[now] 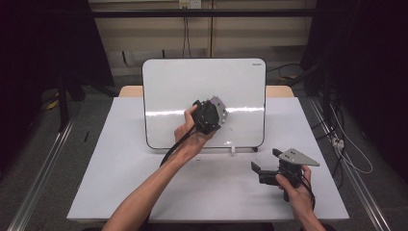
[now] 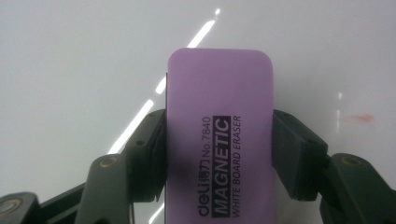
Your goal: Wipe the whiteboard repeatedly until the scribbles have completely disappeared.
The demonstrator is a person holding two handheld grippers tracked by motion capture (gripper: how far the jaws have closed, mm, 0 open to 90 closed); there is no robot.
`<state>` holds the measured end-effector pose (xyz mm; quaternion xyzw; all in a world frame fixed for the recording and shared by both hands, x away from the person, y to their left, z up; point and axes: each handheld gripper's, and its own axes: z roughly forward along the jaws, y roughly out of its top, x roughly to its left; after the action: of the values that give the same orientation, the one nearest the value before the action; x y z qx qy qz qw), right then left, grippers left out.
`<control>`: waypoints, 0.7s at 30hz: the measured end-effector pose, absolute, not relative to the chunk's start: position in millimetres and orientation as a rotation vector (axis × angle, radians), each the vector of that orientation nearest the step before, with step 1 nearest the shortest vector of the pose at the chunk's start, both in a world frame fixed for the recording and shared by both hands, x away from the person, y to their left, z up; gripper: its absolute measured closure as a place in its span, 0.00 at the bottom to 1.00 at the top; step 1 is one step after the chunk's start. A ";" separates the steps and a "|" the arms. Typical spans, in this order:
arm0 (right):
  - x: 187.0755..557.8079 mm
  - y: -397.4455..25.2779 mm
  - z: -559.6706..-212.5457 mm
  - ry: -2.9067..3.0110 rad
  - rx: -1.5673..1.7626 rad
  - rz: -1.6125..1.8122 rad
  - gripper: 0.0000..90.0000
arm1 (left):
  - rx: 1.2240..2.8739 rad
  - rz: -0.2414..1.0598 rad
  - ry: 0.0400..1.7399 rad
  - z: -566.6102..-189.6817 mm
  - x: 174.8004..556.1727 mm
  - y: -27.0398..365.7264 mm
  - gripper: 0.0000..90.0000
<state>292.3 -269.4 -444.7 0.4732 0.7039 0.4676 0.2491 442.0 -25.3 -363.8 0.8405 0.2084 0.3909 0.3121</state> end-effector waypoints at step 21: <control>290.2 -270.4 -445.5 1.916 1.293 1.270 0.05 | 2.334 1.051 0.299 -419.0 387.1 -86.3 0.46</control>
<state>290.2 -270.4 -445.5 0.4746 0.7036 0.4662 0.2496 387.1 -86.3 -419.0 0.8698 0.1115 0.3918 0.2786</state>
